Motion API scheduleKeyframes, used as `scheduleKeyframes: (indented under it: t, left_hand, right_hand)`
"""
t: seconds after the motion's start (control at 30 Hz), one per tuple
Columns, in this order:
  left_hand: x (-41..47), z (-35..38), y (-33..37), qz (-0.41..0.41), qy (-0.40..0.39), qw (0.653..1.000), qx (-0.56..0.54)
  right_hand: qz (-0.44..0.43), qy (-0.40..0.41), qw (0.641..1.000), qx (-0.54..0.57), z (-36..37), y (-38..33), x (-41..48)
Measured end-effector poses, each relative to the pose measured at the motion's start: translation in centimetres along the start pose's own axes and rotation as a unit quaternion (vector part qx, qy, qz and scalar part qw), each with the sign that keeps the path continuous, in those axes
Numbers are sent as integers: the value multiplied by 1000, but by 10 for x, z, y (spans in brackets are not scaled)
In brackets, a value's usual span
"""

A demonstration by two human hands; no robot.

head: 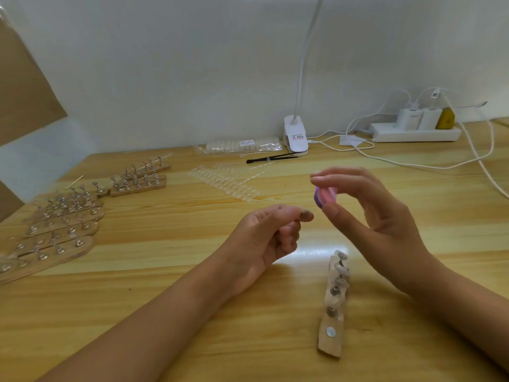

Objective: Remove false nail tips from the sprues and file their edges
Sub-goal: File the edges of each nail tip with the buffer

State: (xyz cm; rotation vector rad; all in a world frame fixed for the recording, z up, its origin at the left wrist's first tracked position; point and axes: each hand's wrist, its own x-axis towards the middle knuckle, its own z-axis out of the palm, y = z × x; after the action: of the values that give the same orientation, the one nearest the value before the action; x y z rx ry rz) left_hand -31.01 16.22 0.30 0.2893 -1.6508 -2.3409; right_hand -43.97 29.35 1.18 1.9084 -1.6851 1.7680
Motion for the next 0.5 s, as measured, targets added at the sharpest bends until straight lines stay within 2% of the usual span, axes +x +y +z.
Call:
scheduleKeyframes:
  t: [0.1, 0.23, 0.4, 0.5]
  left_hand:
    - [-1, 3, -1, -6, -19, 1000, -15]
    - [-1, 3, 0, -15, -22, 999, -22]
    - [0, 1, 0, -12, -39, 999, -30]
    - [0, -1, 0, -12, -43, 999, -9]
  right_hand:
    - [-78, -25, 996, -26, 3, -5, -2]
    - [-37, -7, 999, -35, 2, -3, -3]
    - [-70, -16, 996, -55, 5, -3, -2]
    - [-4, 0, 993, -117, -10, 16, 5]
